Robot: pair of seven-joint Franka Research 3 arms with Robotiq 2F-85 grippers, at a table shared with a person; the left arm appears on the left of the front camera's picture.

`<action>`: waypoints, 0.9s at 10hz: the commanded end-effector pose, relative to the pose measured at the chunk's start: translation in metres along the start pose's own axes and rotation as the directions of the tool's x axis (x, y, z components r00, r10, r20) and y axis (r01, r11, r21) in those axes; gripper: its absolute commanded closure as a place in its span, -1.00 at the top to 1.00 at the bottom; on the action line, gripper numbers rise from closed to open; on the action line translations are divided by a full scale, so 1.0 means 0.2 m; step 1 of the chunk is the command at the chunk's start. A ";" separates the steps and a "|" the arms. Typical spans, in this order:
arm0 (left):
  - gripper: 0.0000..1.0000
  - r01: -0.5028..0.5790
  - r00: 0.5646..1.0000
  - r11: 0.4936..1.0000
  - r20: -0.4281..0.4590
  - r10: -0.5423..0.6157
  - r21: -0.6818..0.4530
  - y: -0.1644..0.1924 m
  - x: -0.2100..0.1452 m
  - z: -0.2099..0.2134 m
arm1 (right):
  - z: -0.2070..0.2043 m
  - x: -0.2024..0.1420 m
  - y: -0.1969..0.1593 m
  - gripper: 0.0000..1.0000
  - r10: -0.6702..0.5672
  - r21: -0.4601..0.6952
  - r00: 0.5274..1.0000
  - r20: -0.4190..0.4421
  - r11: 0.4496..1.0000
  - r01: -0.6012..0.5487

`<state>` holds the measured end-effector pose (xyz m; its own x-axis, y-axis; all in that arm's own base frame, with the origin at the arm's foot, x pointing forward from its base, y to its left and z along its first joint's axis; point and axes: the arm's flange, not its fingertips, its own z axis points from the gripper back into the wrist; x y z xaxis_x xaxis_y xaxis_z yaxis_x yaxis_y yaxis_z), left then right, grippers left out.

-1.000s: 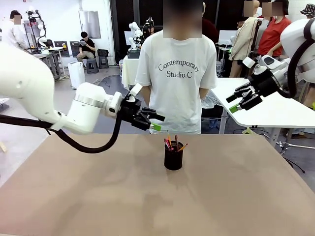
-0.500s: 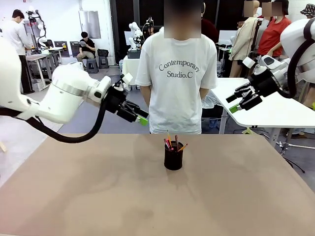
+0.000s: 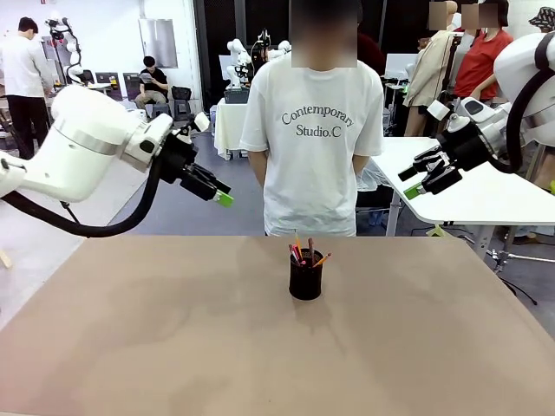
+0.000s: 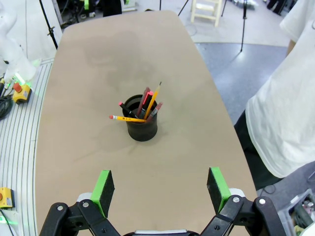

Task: Place the pens into the pen holder.
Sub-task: Pick up a writing instrument from the table and place it into the Pen holder.

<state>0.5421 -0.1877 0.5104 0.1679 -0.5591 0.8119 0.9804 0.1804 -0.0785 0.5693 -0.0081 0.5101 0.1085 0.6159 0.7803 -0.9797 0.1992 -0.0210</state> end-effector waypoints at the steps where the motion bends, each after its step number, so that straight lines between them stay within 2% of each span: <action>1: 1.00 -0.031 0.999 0.998 -0.037 0.033 0.048 -0.05 -0.02 0.05 | 0.01 0.01 0.00 1.00 0.004 -0.003 1.000 0.000 1.000 -0.004; 9: 1.00 -0.050 0.997 0.995 -0.049 0.055 0.090 -0.06 -0.05 0.17 | 0.01 0.01 0.00 1.00 0.004 -0.003 1.000 0.000 1.000 -0.004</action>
<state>0.5319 -0.1613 0.5230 0.2054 -0.5712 0.7947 0.9632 0.2619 -0.0607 0.5693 -0.0082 0.5101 0.1085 0.6159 0.7803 -0.9797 0.1992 -0.0210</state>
